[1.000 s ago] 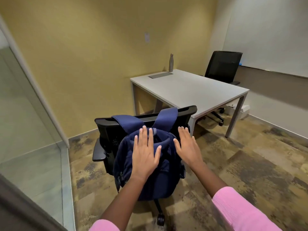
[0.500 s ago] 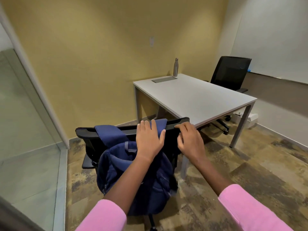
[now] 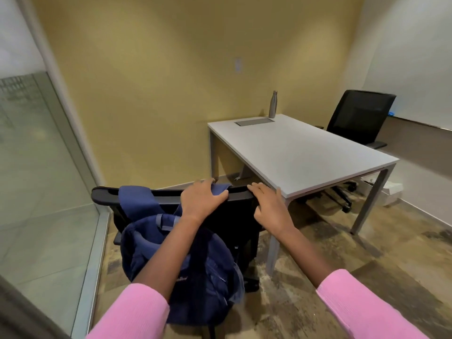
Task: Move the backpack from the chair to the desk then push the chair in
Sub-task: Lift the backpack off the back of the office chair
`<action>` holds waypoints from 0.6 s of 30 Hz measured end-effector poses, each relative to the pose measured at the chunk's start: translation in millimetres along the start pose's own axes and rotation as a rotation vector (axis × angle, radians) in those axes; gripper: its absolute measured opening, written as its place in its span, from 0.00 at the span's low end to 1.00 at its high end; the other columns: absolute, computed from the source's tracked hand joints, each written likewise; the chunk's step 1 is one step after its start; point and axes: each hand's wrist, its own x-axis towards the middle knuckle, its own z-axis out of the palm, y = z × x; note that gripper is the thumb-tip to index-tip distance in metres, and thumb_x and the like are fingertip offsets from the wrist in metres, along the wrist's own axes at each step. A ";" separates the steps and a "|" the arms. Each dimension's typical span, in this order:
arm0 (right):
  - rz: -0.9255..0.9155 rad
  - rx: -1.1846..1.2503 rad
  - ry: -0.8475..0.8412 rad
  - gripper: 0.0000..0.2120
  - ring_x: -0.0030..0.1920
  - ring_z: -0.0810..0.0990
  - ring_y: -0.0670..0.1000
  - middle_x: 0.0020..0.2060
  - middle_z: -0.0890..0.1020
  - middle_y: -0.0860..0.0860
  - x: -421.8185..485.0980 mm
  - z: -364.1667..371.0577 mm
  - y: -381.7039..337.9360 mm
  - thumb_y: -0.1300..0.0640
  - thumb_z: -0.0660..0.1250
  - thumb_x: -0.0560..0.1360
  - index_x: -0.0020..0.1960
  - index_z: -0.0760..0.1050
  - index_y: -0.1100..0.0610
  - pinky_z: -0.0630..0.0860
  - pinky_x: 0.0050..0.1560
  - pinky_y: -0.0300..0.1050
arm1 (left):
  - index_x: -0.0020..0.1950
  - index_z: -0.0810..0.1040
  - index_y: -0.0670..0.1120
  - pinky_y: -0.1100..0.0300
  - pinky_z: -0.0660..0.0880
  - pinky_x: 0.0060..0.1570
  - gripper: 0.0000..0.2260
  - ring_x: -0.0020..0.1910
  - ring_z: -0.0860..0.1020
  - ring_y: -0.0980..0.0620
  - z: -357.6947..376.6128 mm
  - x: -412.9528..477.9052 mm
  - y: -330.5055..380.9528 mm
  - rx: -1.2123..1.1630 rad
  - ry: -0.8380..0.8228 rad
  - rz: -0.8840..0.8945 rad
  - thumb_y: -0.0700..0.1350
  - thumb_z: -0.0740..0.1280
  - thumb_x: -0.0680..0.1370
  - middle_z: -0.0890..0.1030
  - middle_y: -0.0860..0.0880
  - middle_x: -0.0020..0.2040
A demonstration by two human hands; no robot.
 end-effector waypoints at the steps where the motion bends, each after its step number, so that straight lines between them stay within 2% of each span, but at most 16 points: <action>1: 0.008 0.043 0.014 0.25 0.71 0.65 0.51 0.68 0.71 0.52 2.8 -2.4 -0.5 0.67 0.56 0.73 0.68 0.66 0.54 0.41 0.75 0.58 | 0.62 0.73 0.49 0.53 0.72 0.49 0.22 0.56 0.77 0.42 0.4 -1.4 0.0 -0.024 0.023 0.002 0.59 0.63 0.73 0.79 0.43 0.57; 3: 0.025 0.144 0.024 0.21 0.66 0.71 0.53 0.64 0.76 0.53 10.8 -7.9 -1.5 0.66 0.55 0.74 0.65 0.71 0.55 0.43 0.75 0.57 | 0.61 0.75 0.51 0.54 0.72 0.48 0.20 0.55 0.77 0.43 1.7 -5.0 -0.1 -0.068 0.065 0.016 0.57 0.65 0.72 0.80 0.44 0.56; 5: 0.024 0.208 0.000 0.19 0.64 0.74 0.54 0.63 0.78 0.55 22.2 -13.7 -5.0 0.64 0.54 0.75 0.63 0.73 0.56 0.57 0.75 0.54 | 0.57 0.77 0.52 0.55 0.73 0.47 0.16 0.53 0.78 0.44 2.9 -8.1 -1.2 -0.101 0.107 0.034 0.56 0.66 0.72 0.81 0.45 0.53; 7: 0.005 0.265 -0.048 0.18 0.62 0.75 0.55 0.62 0.78 0.56 36.4 -17.9 -12.9 0.64 0.54 0.76 0.62 0.74 0.58 0.67 0.67 0.48 | 0.54 0.78 0.51 0.55 0.73 0.46 0.13 0.51 0.79 0.45 2.2 -11.9 -0.8 -0.135 0.142 0.075 0.53 0.66 0.72 0.83 0.47 0.51; 9: -0.060 0.270 -0.160 0.17 0.62 0.75 0.56 0.62 0.78 0.57 52.0 -18.3 -23.2 0.64 0.54 0.76 0.61 0.75 0.60 0.68 0.66 0.48 | 0.51 0.80 0.50 0.56 0.73 0.45 0.09 0.49 0.80 0.47 1.9 -14.5 3.9 -0.246 0.195 0.098 0.48 0.65 0.73 0.84 0.48 0.49; 12: -0.144 0.171 -0.402 0.17 0.64 0.72 0.57 0.64 0.77 0.58 74.3 -14.3 -37.5 0.62 0.54 0.78 0.62 0.75 0.60 0.66 0.66 0.48 | 0.51 0.79 0.47 0.55 0.73 0.43 0.09 0.48 0.80 0.43 2.4 -13.5 12.7 -0.357 0.310 -0.003 0.44 0.62 0.75 0.85 0.45 0.47; 14: -0.156 0.112 -0.498 0.17 0.65 0.71 0.58 0.65 0.75 0.58 87.0 -10.6 -42.4 0.60 0.53 0.79 0.62 0.74 0.59 0.65 0.67 0.49 | 0.54 0.77 0.44 0.52 0.72 0.48 0.12 0.51 0.79 0.42 6.8 -12.7 12.5 -0.227 0.320 -0.016 0.48 0.62 0.76 0.83 0.42 0.50; 16: -0.165 0.072 -0.562 0.17 0.66 0.70 0.58 0.66 0.74 0.58 96.7 -6.3 -44.4 0.58 0.52 0.80 0.63 0.73 0.59 0.65 0.67 0.50 | 0.58 0.74 0.43 0.50 0.69 0.55 0.18 0.58 0.74 0.41 14.6 -12.3 8.0 0.059 0.233 0.038 0.54 0.59 0.76 0.80 0.41 0.55; 18: -0.172 0.048 -0.610 0.17 0.66 0.70 0.58 0.67 0.73 0.58 103.9 -1.0 -44.5 0.56 0.51 0.80 0.64 0.72 0.60 0.64 0.68 0.50 | 0.60 0.72 0.43 0.49 0.67 0.55 0.22 0.59 0.72 0.41 18.1 -11.2 4.8 0.216 0.182 0.069 0.58 0.56 0.76 0.79 0.41 0.56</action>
